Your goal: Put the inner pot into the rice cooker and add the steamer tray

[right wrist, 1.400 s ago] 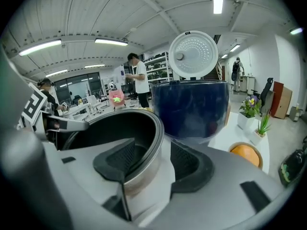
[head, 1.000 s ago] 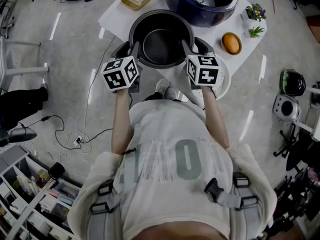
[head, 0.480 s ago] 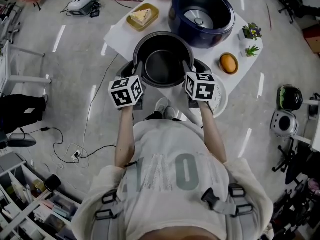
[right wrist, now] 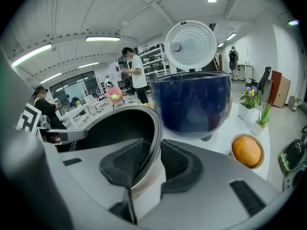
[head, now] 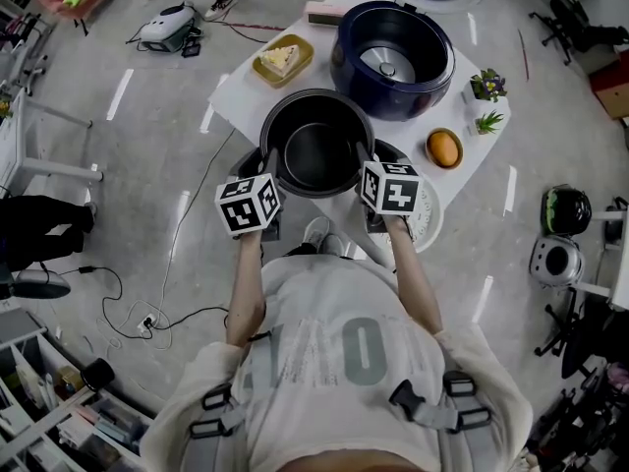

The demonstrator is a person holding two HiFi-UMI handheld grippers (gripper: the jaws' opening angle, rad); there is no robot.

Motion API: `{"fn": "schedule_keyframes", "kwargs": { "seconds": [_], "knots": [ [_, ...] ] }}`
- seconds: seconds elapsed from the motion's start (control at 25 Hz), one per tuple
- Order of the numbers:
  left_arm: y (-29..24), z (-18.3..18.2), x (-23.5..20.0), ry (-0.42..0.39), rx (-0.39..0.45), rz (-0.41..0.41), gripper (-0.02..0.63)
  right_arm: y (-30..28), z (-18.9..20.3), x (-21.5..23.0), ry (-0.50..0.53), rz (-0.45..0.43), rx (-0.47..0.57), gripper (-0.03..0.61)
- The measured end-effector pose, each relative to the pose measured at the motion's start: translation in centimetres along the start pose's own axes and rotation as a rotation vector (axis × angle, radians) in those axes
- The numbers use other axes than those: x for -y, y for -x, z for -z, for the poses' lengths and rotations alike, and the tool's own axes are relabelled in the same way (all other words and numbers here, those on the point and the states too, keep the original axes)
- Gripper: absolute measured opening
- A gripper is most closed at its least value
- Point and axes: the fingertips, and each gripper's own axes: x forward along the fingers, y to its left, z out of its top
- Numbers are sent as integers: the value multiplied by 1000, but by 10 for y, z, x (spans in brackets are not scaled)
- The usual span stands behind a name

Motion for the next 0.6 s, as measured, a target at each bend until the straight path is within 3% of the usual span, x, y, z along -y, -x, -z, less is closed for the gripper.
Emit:
{"fn": "schedule_keyframes", "kwargs": {
  "seconds": [0.2, 0.6],
  "knots": [
    [14, -18, -6, -9, 40, -22, 120, 4, -18, -14, 24, -27, 27, 123],
    [49, -113, -10, -88, 237, -40, 120, 16, -103, -48, 111, -62, 164, 129]
  ]
}}
